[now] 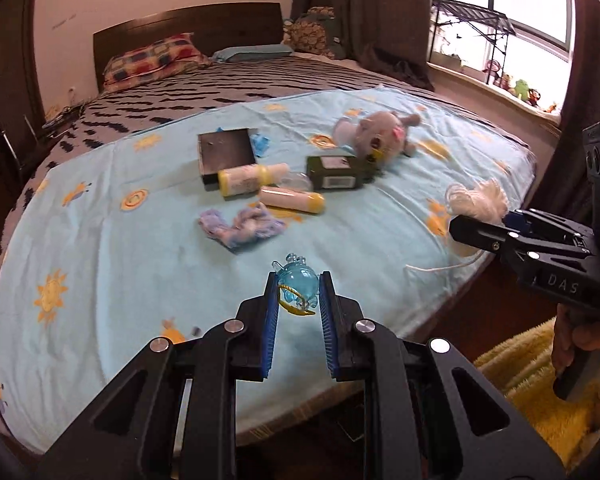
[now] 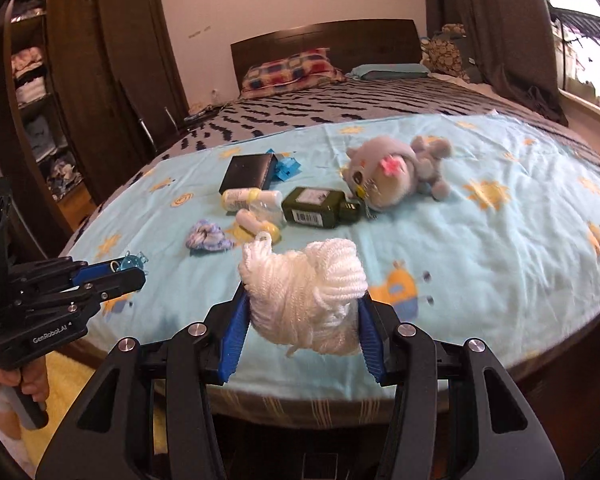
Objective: Collect trash
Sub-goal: 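Grasp the teal glass ornament with the left tool while the right tool grasps the white yarn ball, then carry the ornament and yarn ball down to the black bin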
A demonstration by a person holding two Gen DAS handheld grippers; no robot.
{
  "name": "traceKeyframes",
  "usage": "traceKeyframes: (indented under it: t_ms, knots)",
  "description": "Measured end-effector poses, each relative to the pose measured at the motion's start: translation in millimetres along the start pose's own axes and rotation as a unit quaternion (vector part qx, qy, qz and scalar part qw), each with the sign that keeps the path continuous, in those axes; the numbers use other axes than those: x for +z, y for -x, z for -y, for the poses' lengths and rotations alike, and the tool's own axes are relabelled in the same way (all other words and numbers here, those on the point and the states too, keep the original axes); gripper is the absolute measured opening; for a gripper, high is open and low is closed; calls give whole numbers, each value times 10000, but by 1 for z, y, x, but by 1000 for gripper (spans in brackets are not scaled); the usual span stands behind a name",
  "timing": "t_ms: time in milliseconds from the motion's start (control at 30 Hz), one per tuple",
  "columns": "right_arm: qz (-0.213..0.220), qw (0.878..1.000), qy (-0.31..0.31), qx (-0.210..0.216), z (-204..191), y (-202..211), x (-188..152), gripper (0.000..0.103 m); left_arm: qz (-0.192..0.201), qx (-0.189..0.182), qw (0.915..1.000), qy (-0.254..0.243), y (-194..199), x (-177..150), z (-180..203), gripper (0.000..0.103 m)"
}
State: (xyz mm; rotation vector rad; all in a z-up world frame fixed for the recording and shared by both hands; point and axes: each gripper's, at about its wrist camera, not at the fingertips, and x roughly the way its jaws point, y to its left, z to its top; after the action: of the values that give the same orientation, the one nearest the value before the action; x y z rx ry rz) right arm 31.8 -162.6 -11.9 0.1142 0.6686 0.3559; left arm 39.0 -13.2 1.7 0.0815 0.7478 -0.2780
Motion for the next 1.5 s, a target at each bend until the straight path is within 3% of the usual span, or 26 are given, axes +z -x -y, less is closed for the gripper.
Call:
traceKeyframes:
  t_ms: [200, 333, 500, 800, 1100, 1433, 1500]
  knots:
    - [-344, 9989, -108, -303, 3, 6, -43, 50, -213, -267, 9994, 48, -4, -33, 19, 19]
    - [-619, 9970, -374, -274, 8, -3, -67, 50, -549, -468, 9971, 236, -18, -60, 23, 18]
    - [-911, 9943, -487, -265, 6, -18, -94, 50, -878, -465, 9947, 269, -37, -89, 27, 19]
    - [-1658, 9845, -462, -349, 3, -55, -135, 50, -1670, -640, 9827, 477, -82, -152, 32, 18]
    - [-2454, 9671, -386, -542, -1, -100, -173, 50, -2057, -801, 9737, 568, -117, -171, 30, 18]
    - [-2374, 9686, -573, -473, 10, -101, -174, 53, -2163, -765, 9715, 593, -131, -176, 36, 19]
    - [-2365, 9686, -585, -499, 9, -101, -171, 55, -2163, -751, 9714, 621, -132, -180, 34, 25]
